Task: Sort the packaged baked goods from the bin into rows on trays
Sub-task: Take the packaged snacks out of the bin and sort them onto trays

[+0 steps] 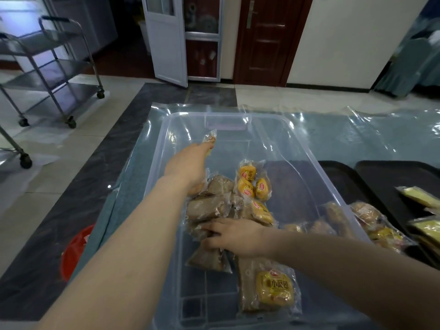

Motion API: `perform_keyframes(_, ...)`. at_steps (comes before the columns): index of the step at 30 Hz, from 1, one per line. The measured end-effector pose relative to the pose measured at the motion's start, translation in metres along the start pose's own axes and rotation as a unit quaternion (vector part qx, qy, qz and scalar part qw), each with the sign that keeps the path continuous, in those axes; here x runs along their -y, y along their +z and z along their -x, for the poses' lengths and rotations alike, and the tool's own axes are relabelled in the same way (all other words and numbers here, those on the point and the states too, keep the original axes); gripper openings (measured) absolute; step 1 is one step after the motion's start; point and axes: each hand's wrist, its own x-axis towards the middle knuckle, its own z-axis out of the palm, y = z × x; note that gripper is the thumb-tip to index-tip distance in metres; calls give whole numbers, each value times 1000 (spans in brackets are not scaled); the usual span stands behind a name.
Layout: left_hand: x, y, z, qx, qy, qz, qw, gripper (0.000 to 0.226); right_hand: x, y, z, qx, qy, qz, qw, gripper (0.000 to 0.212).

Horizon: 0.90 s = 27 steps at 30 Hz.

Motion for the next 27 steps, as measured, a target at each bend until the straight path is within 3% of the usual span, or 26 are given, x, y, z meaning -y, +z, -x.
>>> perform_keyframes(6,-8,-21,9,-70,13,53,996,83,2,-40,33,-40,13,-5,999,68)
perform_keyframes(14,-32,-45,26,-147,28,135,979,61,-1,-72,101,-128,132,-9,983,71)
perform_keyframes(18,-49,-50,36,-176,14,220,959,62,-3,-75,128,-177,176,-13,968,70)
perform_keyframes(23,-78,-55,44,-170,-16,260,950,79,4,-83,163,-294,170,16,940,58)
perform_keyframes(27,-129,-56,55,-224,4,305,926,69,-4,-82,209,-389,160,12,907,53)
